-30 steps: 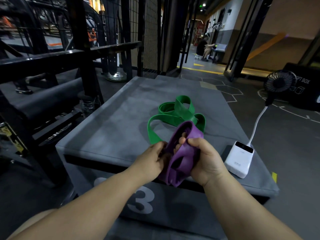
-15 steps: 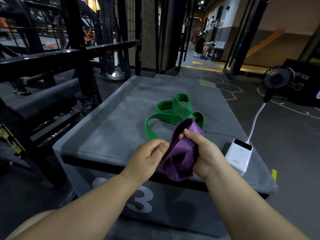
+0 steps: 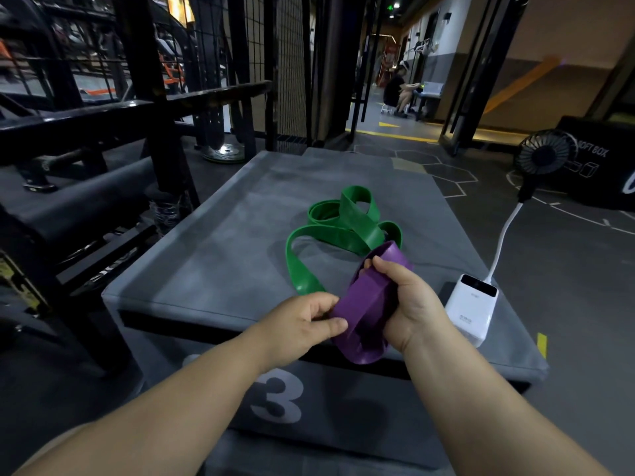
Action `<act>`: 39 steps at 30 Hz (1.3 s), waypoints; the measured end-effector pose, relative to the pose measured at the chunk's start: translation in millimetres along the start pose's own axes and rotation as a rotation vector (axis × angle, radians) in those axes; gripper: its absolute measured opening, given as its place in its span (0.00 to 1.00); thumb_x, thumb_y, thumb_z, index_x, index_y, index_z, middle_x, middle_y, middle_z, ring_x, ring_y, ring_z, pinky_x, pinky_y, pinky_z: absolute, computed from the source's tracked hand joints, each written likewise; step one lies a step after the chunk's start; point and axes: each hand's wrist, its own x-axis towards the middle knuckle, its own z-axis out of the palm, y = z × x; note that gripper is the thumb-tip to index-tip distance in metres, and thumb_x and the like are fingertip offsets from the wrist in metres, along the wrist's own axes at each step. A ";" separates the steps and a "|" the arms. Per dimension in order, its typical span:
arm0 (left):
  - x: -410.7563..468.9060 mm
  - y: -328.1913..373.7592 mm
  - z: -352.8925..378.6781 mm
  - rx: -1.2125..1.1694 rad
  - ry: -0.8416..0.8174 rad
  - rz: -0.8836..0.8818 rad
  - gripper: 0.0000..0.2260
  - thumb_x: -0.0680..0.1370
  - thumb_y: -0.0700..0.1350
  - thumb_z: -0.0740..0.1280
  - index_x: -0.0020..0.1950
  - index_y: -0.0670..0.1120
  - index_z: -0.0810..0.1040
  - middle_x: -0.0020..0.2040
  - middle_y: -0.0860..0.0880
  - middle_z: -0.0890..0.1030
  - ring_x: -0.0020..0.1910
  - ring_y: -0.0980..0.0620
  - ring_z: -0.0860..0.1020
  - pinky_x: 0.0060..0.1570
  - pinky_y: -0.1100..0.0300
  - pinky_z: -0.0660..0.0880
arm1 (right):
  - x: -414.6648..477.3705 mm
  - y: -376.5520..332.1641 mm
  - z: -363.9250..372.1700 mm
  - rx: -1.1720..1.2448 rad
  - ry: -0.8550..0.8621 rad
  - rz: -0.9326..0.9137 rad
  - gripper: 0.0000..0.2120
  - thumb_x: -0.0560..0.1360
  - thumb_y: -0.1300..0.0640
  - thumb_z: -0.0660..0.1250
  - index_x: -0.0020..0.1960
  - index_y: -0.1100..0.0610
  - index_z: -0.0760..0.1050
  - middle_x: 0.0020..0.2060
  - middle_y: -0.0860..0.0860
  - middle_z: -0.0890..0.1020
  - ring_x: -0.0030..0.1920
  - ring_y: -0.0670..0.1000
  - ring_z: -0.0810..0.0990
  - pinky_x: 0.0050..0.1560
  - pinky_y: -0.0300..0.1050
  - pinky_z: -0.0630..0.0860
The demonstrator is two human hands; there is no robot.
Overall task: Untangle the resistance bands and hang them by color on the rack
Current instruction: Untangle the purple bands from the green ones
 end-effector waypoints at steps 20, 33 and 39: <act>2.6 -9.8 0.5 0.108 0.269 -0.297 0.24 0.65 0.56 0.79 0.51 0.46 0.73 0.45 0.50 0.81 0.45 0.49 0.83 0.49 0.49 0.81 | 2.4 5.3 -2.0 0.165 -0.217 0.002 0.06 0.66 0.60 0.68 0.43 0.61 0.78 0.37 0.52 0.80 0.33 0.48 0.81 0.40 0.42 0.80; 5.3 -9.2 -8.2 -0.294 0.235 -0.275 0.11 0.82 0.47 0.61 0.64 0.48 0.74 0.57 0.44 0.82 0.48 0.46 0.82 0.55 0.47 0.79 | 3.6 4.4 -11.3 0.160 -0.499 0.096 0.21 0.50 0.61 0.85 0.40 0.64 0.82 0.34 0.53 0.80 0.33 0.51 0.80 0.39 0.45 0.81; 9.8 -17.9 -9.6 -0.022 0.484 -0.272 0.10 0.83 0.47 0.57 0.48 0.48 0.76 0.39 0.49 0.76 0.40 0.49 0.73 0.43 0.55 0.69 | 7.9 6.5 -17.6 0.132 -0.631 0.173 0.19 0.60 0.60 0.82 0.46 0.65 0.79 0.33 0.55 0.78 0.31 0.53 0.78 0.39 0.47 0.79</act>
